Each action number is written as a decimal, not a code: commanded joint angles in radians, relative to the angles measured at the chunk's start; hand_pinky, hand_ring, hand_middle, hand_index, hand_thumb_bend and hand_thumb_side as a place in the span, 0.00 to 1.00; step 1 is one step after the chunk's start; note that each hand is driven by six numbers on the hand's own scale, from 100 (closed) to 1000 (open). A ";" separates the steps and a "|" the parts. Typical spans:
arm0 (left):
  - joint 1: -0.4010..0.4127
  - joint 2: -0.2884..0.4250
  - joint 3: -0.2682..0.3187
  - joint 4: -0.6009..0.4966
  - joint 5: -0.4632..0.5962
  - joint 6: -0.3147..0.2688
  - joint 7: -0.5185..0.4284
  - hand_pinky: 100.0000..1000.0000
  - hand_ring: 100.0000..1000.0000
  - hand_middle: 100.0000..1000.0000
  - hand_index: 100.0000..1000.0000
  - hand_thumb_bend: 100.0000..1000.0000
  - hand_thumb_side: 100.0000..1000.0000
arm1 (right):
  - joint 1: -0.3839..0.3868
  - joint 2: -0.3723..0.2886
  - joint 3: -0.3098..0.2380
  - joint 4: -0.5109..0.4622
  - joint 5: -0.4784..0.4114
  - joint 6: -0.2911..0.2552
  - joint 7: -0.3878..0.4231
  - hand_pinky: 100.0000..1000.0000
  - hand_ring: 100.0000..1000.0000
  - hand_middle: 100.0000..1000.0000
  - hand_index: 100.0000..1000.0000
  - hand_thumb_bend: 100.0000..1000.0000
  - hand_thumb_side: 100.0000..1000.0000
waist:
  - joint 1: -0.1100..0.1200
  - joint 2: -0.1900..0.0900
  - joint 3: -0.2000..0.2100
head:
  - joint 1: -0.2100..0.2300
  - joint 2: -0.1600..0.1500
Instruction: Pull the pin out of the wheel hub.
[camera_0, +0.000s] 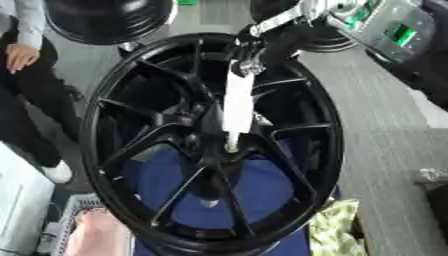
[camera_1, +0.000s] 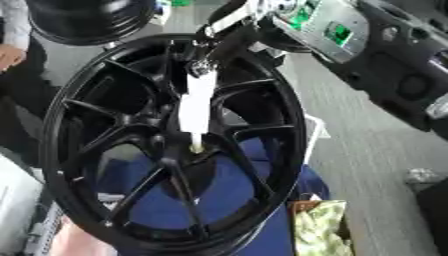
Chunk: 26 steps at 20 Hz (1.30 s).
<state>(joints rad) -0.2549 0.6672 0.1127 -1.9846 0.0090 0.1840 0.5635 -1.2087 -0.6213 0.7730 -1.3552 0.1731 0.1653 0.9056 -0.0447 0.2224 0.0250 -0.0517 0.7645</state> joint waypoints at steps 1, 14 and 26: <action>-0.011 0.019 0.003 -0.015 0.001 -0.002 -0.004 0.60 1.00 0.71 0.74 0.44 0.71 | -0.012 -0.012 -0.008 0.015 0.011 -0.010 0.001 0.92 0.92 0.85 0.98 0.03 0.79 | -0.012 -0.014 0.001 | -0.004 0.005; -0.018 0.017 0.002 -0.015 0.002 -0.004 -0.004 0.60 1.00 0.71 0.74 0.44 0.71 | 0.008 0.009 0.006 0.050 0.025 -0.026 0.001 0.89 0.86 0.79 0.96 0.06 0.78 | -0.010 -0.010 0.008 | -0.009 0.005; -0.014 0.015 0.004 -0.015 0.001 -0.004 -0.003 0.60 1.00 0.71 0.73 0.43 0.71 | 0.009 0.018 -0.033 0.068 0.053 0.019 0.001 0.75 0.56 0.55 0.74 0.11 0.39 | -0.009 -0.008 0.006 | -0.005 0.005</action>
<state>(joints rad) -0.2601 0.6664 0.1123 -1.9846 0.0093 0.1815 0.5601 -1.1858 -0.5876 0.7591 -1.2897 0.2185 0.1751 0.9053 -0.0447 0.2232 0.0321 -0.0568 0.7645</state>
